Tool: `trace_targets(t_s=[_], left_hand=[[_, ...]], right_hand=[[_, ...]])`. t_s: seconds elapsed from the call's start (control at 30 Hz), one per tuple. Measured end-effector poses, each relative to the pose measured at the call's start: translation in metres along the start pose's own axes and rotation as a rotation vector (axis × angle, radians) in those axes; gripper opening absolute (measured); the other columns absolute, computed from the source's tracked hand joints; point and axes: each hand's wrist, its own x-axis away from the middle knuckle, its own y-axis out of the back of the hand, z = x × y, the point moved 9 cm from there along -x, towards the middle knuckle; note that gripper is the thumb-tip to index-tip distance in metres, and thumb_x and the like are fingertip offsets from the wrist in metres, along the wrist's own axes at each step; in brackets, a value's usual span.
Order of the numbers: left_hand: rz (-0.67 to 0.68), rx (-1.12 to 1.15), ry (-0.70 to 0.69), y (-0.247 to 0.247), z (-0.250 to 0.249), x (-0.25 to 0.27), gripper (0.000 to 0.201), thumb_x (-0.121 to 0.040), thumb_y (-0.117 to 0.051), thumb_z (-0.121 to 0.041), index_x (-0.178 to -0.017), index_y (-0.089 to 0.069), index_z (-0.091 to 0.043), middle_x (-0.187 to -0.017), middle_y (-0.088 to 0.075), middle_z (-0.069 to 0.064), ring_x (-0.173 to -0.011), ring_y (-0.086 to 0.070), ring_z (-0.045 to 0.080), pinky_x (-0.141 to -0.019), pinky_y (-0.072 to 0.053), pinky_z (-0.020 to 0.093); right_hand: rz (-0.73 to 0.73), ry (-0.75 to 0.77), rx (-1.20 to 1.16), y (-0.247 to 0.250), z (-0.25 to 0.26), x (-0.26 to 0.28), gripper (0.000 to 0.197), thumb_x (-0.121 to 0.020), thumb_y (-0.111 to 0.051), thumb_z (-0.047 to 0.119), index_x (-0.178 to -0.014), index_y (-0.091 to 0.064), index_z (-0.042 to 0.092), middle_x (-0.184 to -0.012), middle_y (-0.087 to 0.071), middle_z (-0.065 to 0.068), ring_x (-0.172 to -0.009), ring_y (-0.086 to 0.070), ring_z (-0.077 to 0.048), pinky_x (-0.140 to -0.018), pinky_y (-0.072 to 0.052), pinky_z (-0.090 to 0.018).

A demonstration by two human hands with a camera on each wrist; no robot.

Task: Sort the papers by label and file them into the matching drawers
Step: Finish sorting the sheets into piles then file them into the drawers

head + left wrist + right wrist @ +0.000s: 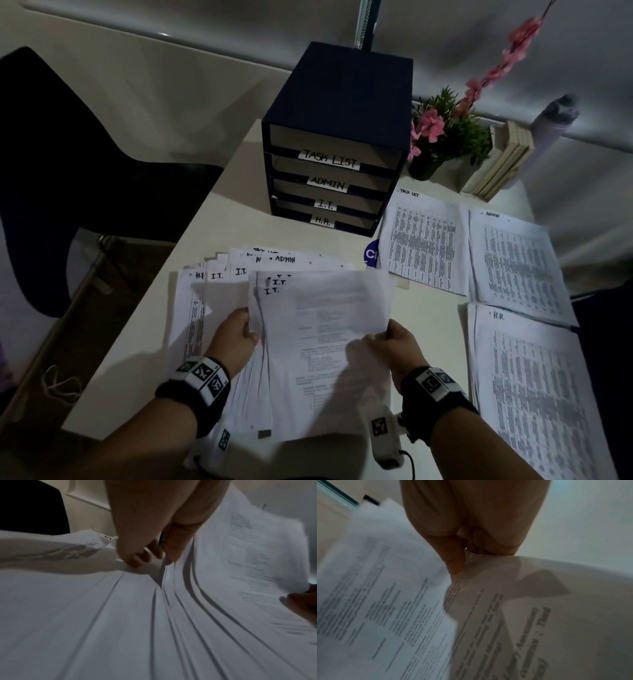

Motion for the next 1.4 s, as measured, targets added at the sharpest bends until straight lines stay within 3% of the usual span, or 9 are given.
trace_targets(t_s=[0.1, 0.23, 0.5, 0.7, 0.8, 1.13, 1.23, 1.3, 1.4], left_hand=[[-0.185, -0.265, 0.062, 0.021, 0.009, -0.002, 0.022, -0.077, -0.065, -0.001, -0.090, -0.067, -0.019, -0.137, -0.047, 0.008, -0.127, -0.044, 0.029, -0.110, -0.037, 0.042], [-0.248, -0.259, 0.352, 0.037, 0.035, 0.011, 0.060, -0.075, -0.068, -0.007, -0.128, -0.048, -0.023, -0.152, -0.013, 0.007, -0.136, -0.021, 0.037, -0.112, -0.029, 0.046], [-0.295, -0.270, 0.469, 0.042, 0.048, 0.013, 0.110, -0.059, -0.087, -0.013, -0.147, -0.020, -0.016, -0.143, -0.030, 0.023, -0.128, -0.037, 0.041, -0.107, -0.036, 0.047], [-0.366, -0.079, 0.402, 0.047, 0.054, 0.010, 0.051, -0.065, -0.075, -0.002, -0.112, -0.054, -0.004, -0.110, -0.062, 0.021, -0.085, -0.062, 0.031, -0.079, -0.056, 0.036], [-0.408, -0.051, 0.283, 0.046, 0.041, 0.012, 0.027, -0.082, -0.061, -0.001, -0.109, -0.059, -0.006, -0.111, -0.065, 0.018, -0.096, -0.063, 0.033, -0.085, -0.051, 0.038], [-0.339, 0.109, 0.145, 0.030, 0.006, 0.020, 0.031, -0.096, -0.049, -0.024, -0.126, -0.048, -0.014, -0.112, -0.056, 0.003, -0.104, -0.055, 0.026, -0.089, -0.042, 0.034], [-0.193, 0.138, 0.089, 0.011, -0.005, 0.023, 0.048, -0.086, -0.065, -0.010, -0.128, -0.045, -0.021, -0.115, -0.057, -0.006, -0.109, -0.056, 0.019, -0.094, -0.044, 0.033], [-0.162, 0.138, 0.048, 0.011, -0.016, 0.023, 0.050, -0.085, -0.063, -0.004, -0.129, -0.046, -0.022, -0.121, -0.058, -0.004, -0.114, -0.055, 0.019, -0.098, -0.043, 0.034], [-0.162, 0.228, 0.003, 0.026, -0.040, 0.022, 0.046, -0.090, -0.058, -0.006, -0.131, -0.047, -0.023, -0.128, -0.057, -0.004, -0.117, -0.054, 0.016, -0.102, -0.042, 0.037]], right_hand=[[-0.025, -0.001, 0.012, 0.005, -0.001, 0.002, 0.020, -0.070, -0.062, -0.005, -0.083, -0.071, 0.008, -0.080, -0.072, -0.014, -0.077, -0.065, -0.028, -0.079, -0.057, -0.048], [-0.044, 0.010, 0.133, 0.011, -0.008, -0.005, 0.014, -0.072, -0.063, 0.001, -0.081, -0.066, 0.012, -0.086, -0.073, -0.016, -0.082, -0.068, -0.033, -0.078, -0.058, -0.055], [-0.143, 0.067, 0.364, 0.008, 0.006, -0.006, 0.018, -0.082, -0.052, 0.009, -0.065, -0.059, 0.009, -0.071, -0.065, -0.009, -0.075, -0.061, -0.028, -0.078, -0.057, -0.047], [-0.105, 0.089, 0.422, -0.004, 0.009, -0.007, 0.010, -0.078, -0.055, 0.005, -0.070, -0.061, 0.009, -0.076, -0.068, -0.012, -0.081, -0.064, -0.033, -0.079, -0.057, -0.046], [-0.095, 0.123, 0.410, -0.007, 0.008, -0.007, 0.012, -0.080, -0.056, 0.015, -0.083, -0.065, 0.008, -0.083, -0.070, -0.013, -0.084, -0.066, -0.033, -0.081, -0.057, -0.047], [-0.083, 0.097, 0.426, -0.017, 0.005, -0.006, 0.026, -0.075, -0.051, -0.001, -0.057, -0.049, 0.018, -0.069, -0.055, -0.005, -0.073, -0.052, -0.022, -0.070, -0.046, -0.037], [0.008, 0.143, 0.485, -0.034, 0.010, -0.005, 0.011, -0.078, -0.048, 0.006, -0.076, -0.059, 0.009, -0.087, -0.060, -0.010, -0.083, -0.051, -0.019, -0.074, -0.042, -0.030], [0.028, 0.198, 0.437, -0.038, 0.020, -0.003, 0.037, -0.080, -0.053, 0.007, -0.117, -0.055, 0.011, -0.116, -0.056, -0.010, -0.101, -0.053, -0.020, -0.091, -0.045, -0.029], [0.025, 0.248, 0.071, -0.032, 0.054, 0.012, 0.063, -0.073, -0.062, -0.002, -0.127, -0.040, 0.019, -0.120, -0.058, -0.009, -0.112, -0.058, -0.023, -0.094, -0.053, -0.038]])
